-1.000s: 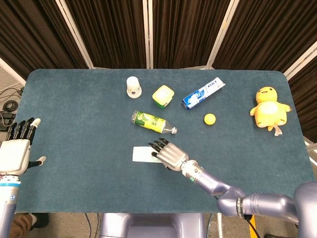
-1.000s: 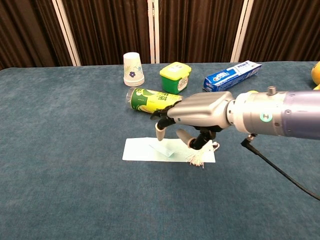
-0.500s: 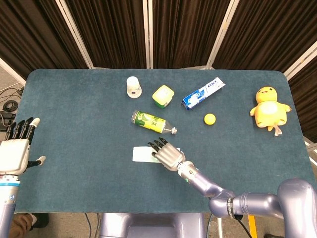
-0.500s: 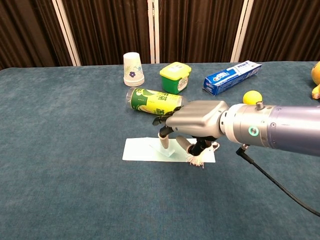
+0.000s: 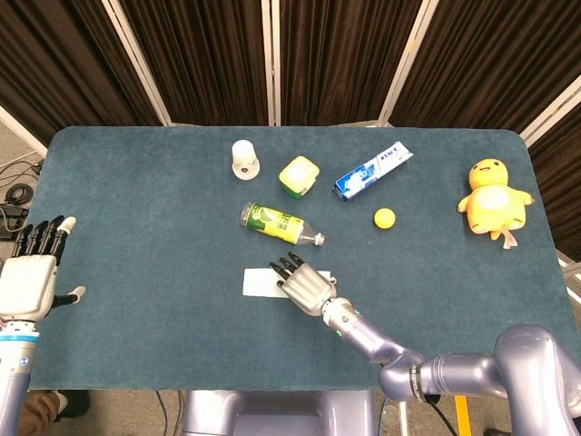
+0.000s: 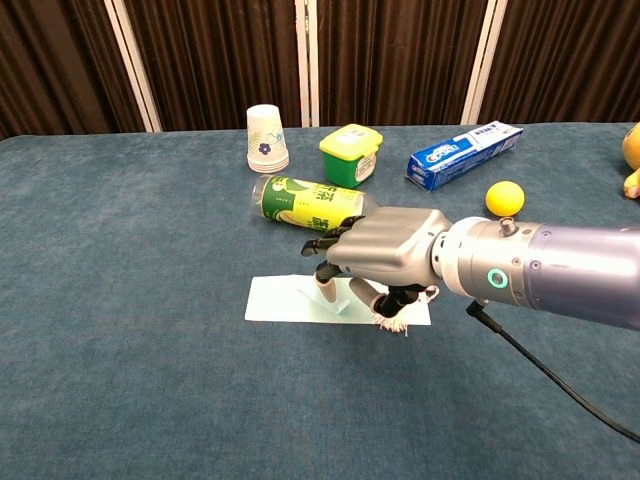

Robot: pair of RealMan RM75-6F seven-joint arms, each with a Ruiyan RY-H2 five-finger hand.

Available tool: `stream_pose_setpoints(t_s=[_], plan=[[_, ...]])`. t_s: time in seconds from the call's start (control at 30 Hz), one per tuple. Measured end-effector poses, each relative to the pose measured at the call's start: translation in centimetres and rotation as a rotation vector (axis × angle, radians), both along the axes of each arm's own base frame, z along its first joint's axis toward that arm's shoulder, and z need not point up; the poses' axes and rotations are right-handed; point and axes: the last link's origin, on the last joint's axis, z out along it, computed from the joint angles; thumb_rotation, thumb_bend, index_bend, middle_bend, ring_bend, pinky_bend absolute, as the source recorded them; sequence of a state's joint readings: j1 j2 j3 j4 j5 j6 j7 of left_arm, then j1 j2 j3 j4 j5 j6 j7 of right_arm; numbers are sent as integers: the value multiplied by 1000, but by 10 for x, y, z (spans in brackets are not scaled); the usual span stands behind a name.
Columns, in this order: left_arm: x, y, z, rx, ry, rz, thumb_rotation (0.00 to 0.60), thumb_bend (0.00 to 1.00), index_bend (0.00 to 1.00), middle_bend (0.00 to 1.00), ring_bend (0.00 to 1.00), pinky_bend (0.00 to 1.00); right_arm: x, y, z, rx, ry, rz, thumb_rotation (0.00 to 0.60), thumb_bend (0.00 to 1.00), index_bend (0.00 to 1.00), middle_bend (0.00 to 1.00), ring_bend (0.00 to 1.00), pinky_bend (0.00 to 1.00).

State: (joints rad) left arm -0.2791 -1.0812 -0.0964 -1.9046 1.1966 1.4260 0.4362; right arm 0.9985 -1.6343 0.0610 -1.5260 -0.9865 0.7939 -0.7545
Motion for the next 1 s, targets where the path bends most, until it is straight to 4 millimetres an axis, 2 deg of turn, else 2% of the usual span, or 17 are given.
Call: stream_pose_setpoints(t_s=[1.0], plan=[[2, -1, -5, -23, 5, -9, 600, 0, 0, 0, 0, 0, -16, 4, -3, -1, 39, 6, 600, 803, 388, 0, 0, 0]])
